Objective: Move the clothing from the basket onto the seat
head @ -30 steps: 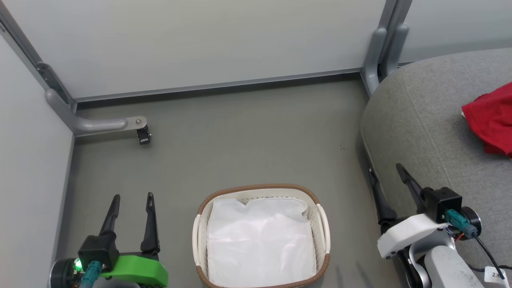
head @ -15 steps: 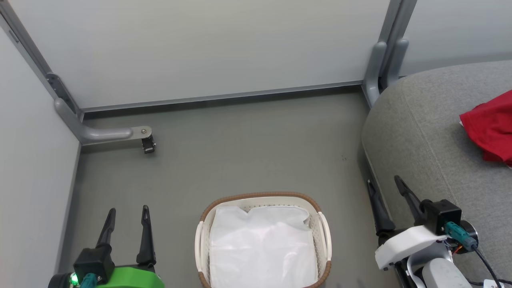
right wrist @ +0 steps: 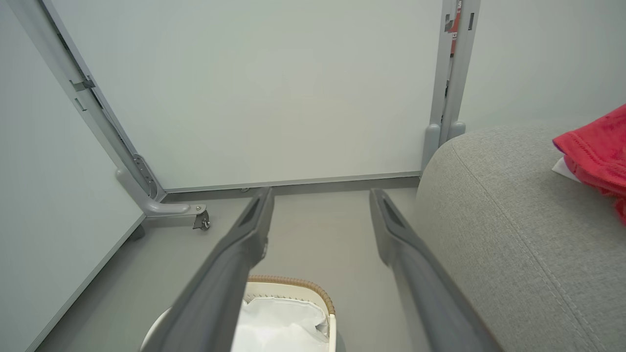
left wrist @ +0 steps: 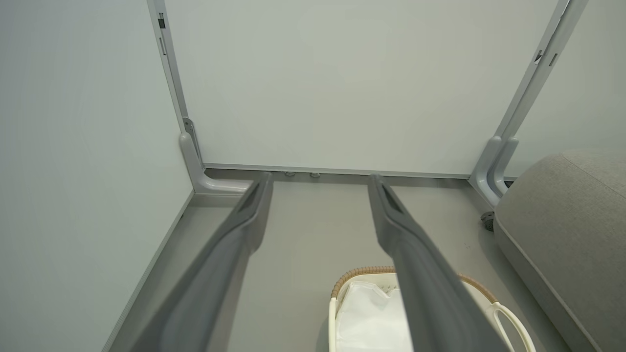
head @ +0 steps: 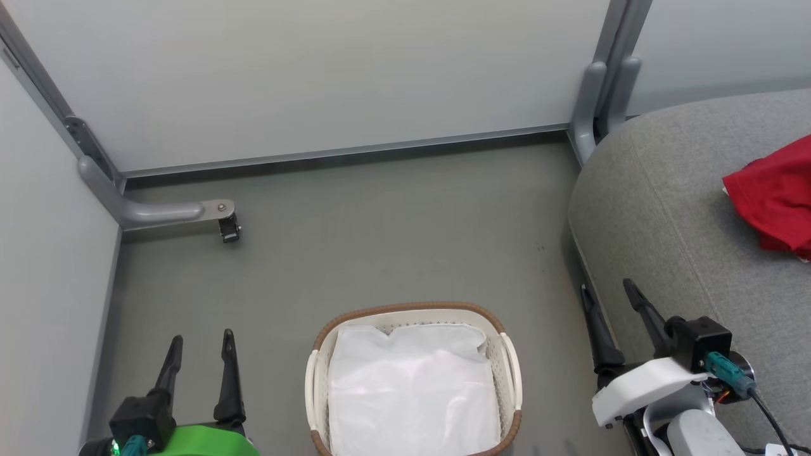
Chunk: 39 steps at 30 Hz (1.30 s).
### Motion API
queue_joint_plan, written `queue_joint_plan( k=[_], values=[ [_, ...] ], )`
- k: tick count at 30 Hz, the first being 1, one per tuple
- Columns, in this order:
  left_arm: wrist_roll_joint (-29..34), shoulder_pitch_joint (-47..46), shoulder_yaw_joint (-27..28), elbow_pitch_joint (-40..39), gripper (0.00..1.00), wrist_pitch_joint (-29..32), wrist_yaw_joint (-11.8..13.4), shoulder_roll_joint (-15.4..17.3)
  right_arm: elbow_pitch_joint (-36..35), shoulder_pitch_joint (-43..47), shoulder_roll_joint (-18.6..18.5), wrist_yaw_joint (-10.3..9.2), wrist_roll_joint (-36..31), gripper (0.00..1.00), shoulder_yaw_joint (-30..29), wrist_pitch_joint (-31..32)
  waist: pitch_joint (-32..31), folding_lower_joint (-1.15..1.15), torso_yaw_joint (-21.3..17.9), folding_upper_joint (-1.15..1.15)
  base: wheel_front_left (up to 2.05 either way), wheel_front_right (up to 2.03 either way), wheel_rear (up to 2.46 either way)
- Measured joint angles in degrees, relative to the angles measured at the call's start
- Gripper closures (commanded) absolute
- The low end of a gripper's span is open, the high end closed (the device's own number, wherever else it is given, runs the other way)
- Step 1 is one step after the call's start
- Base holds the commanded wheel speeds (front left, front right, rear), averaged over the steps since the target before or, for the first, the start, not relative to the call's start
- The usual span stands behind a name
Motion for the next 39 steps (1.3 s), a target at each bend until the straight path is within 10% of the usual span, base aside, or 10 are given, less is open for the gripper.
queue_joint_plan(
  k=[1, 39],
  values=[
    [0.0, 0.0, 0.0, 0.5, 1.00, 0.0, -0.3, 0.0, 0.4, 0.1, 0.1, 0.00, 0.0, 1.00, 0.1, 0.0, 0.0, 0.00, 0.0, 0.00, 0.00, 0.00, 0.00],
    [-33.7, -2.2, 2.8, 2.2, 1.00, 9.2, -0.9, -0.3, 0.1, 1.8, 0.8, 0.00, 32.5, 1.00, -4.9, 9.1, -0.5, 0.00, 0.2, 0.00, 0.00, 0.00, 0.00]
  ],
)
